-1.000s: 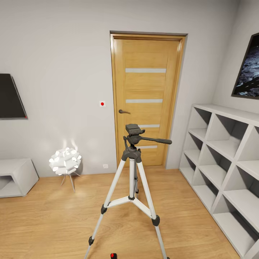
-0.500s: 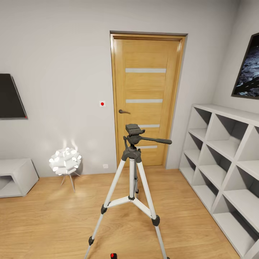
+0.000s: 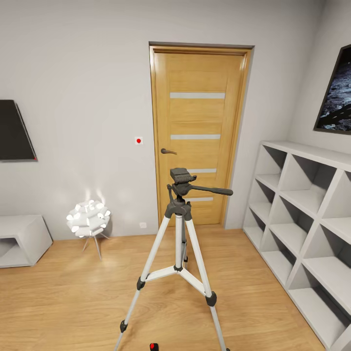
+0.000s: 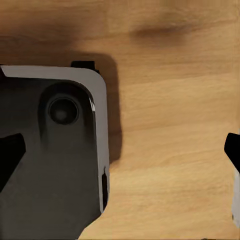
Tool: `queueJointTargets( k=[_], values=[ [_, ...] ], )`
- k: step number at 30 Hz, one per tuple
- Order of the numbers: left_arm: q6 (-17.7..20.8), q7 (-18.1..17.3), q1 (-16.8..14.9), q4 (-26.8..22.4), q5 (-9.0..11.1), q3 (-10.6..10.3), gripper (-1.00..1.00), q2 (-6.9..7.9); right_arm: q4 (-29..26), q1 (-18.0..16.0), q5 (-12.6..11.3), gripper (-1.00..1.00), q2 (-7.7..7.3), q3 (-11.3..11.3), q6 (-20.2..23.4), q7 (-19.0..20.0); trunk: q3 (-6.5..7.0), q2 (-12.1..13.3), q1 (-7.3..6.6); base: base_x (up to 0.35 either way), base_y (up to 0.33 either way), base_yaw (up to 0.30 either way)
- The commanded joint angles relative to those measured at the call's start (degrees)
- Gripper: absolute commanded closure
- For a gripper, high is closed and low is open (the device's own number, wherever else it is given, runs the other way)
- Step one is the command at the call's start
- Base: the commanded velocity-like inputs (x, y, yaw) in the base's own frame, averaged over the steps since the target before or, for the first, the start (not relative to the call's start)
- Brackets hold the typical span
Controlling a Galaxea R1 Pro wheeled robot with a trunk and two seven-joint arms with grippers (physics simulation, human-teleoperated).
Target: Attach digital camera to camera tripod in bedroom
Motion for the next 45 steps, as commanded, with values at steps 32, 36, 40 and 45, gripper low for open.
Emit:
queueJointTargets(
  k=[32,36,40,45],
  values=[
    [-0.1,0.1,0.0,-0.1,0.4,0.1,-1.00,-0.10,-72.4,0.0,0.2,-1.00,-1.13,-0.8,38.9,13.2,-0.06,0.0,0.01,0.000,0.000,0.000],
    [-0.1,0.1,0.0,-0.1,0.4,0.1,-1.00,-0.08,-77.9,0.0,0.1,-1.00,-1.14,-0.9,42.5,13.2,-0.06,0.0,0.01,0.000,0.000,0.000],
    [-0.1,0.1,0.0,-0.1,0.4,0.1,-1.00,-0.04,-80.2,-0.1,0.1,-1.00,-1.60,-0.8,44.3,13.5,-0.06,0.0,0.01,0.000,0.000,0.000],
    [-0.1,0.1,0.0,-0.1,0.4,0.1,-1.00,-0.02,-80.9,-1.1,0.1,-1.00,-2.28,-0.7,45.0,14.9,-0.06,0.0,0.01,0.000,0.000,0.000]
  ],
)
